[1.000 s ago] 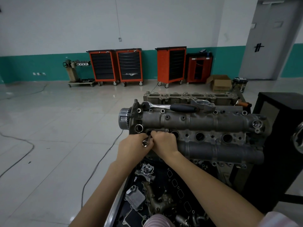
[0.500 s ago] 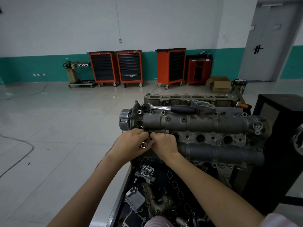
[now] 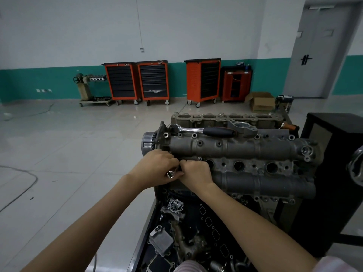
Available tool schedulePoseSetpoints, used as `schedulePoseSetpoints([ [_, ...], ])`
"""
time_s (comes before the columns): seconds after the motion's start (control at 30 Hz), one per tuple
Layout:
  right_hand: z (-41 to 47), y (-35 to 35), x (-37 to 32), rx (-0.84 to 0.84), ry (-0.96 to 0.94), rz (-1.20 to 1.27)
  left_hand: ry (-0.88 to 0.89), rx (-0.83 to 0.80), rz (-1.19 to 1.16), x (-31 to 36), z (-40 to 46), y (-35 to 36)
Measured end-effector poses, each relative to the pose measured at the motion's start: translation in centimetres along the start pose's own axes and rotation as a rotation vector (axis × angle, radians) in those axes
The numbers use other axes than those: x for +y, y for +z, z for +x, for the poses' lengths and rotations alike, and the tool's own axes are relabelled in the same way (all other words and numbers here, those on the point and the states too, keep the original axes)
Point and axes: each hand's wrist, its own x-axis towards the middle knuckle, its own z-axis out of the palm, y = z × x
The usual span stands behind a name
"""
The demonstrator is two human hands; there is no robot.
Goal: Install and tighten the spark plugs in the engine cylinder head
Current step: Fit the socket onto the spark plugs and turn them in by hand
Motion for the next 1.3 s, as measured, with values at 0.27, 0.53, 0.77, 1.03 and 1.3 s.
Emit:
schedulePoseSetpoints([
  [0.27,0.0,0.6,0.2,0.012,0.012,-0.029,0.027,-0.059,-0.171,-0.4,-0.1,0.5],
  [0.53,0.0,0.3,0.2,0.039,-0.029,-0.039,-0.038,0.091,-0.120,-0.1,-0.6,1.7],
  [0.77,-0.1,0.2,0.1,0.046,0.004,-0.005,-0.126,0.016,-0.313,0.2,-0.7,1.3],
  [1.03,-0.1,0.1,0.2,-0.027,-0.029,-0.022,-0.230,-0.065,0.027,0.5,-0.5,1.3],
  [1.3,-0.1,0.5,0.3,-0.051,-0.015,0.060,-0.158,-0.075,0.091,0.4,-0.4,0.9],
])
